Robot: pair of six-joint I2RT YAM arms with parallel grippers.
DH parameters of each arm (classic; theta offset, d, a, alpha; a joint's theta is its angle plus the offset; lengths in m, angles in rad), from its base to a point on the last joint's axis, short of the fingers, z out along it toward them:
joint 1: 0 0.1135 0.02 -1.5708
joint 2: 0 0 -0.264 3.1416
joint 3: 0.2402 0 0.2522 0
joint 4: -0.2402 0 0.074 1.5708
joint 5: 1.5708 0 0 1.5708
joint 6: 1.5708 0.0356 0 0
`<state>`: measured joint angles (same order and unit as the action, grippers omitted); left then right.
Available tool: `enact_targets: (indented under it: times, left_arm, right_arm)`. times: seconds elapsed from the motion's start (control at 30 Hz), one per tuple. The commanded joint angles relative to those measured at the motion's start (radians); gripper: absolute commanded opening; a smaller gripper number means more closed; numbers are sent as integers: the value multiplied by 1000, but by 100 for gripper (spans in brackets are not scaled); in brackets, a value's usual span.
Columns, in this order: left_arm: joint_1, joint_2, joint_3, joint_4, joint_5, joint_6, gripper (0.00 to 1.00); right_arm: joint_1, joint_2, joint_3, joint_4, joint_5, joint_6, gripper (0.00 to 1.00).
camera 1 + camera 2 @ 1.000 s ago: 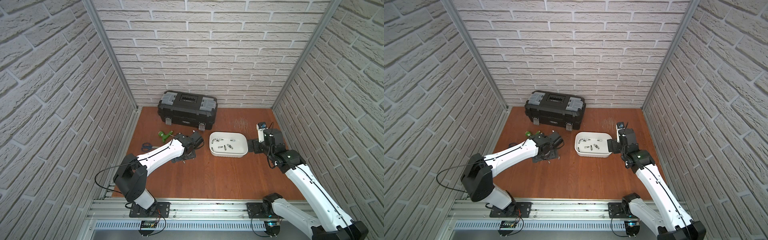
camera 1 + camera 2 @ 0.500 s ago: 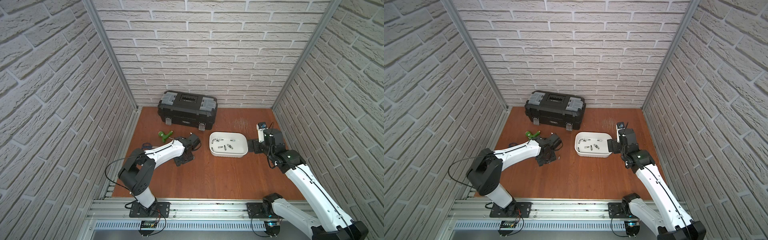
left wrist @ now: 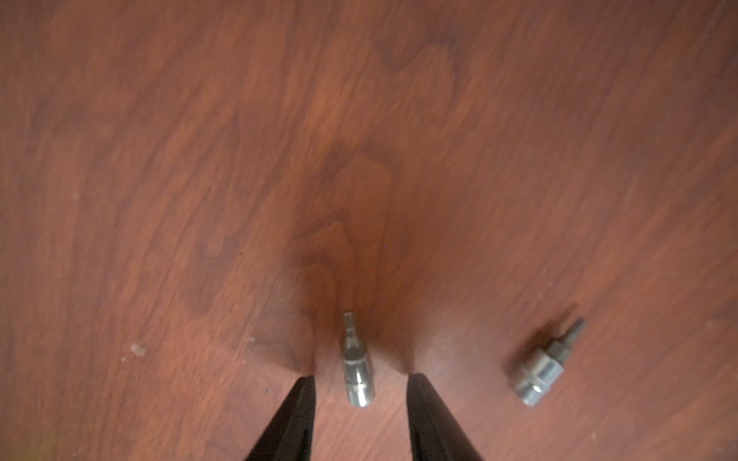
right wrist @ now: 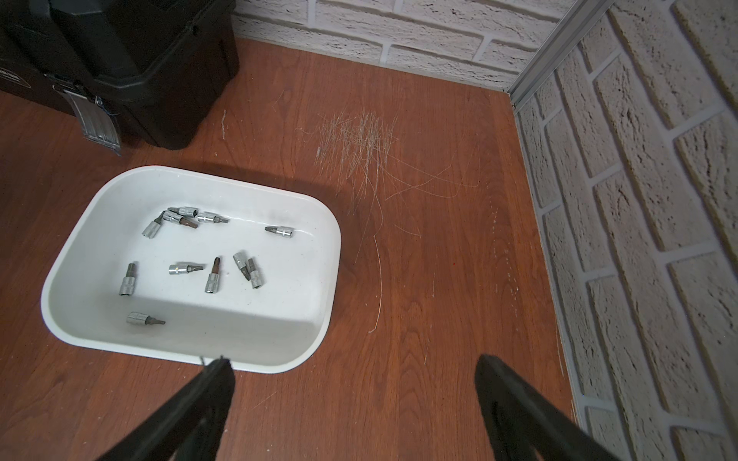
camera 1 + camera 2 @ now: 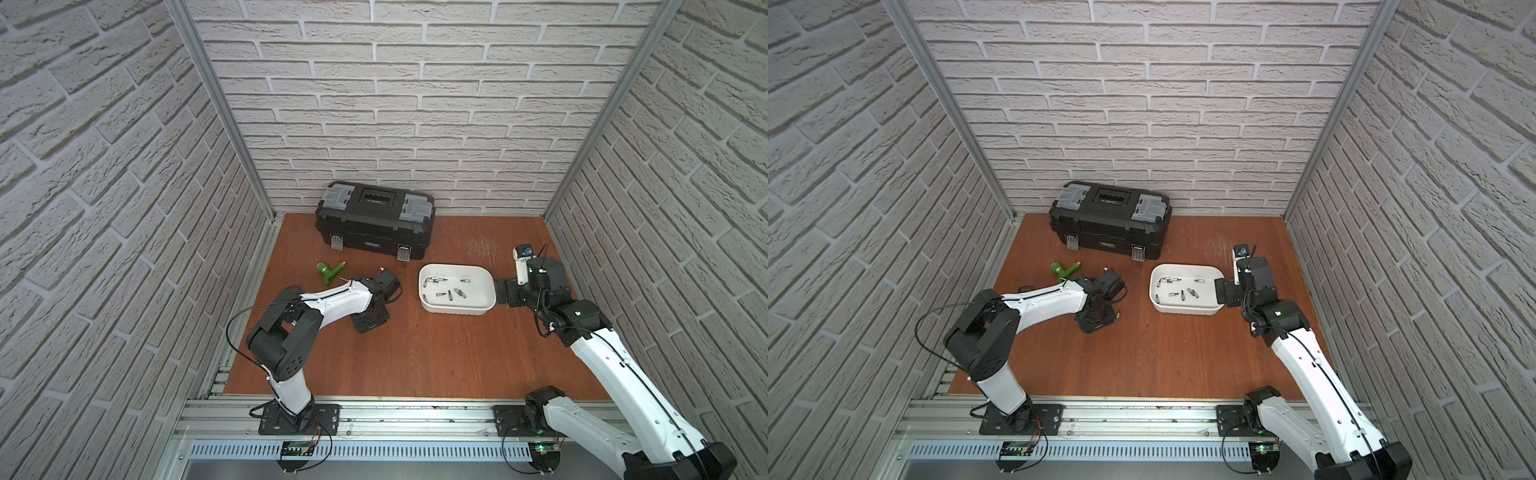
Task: Put the bit on the desktop into the storage box
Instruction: Pick up the screwdriver bit from the center of the board.
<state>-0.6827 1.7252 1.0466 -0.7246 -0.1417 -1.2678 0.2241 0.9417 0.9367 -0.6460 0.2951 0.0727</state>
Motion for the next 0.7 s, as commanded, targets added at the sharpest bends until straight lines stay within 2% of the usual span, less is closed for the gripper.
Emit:
enact_targets:
  times: [0.0,0.67]
  left_arm:
    - [9,4,-25,8,3,-2,40]
    - [31,7,-80,79,21,14,12]
  right_arm:
    - [-12,-3,-13,35,14,-1,99]
    - [-12,-1,-12,32,21,-1,99]
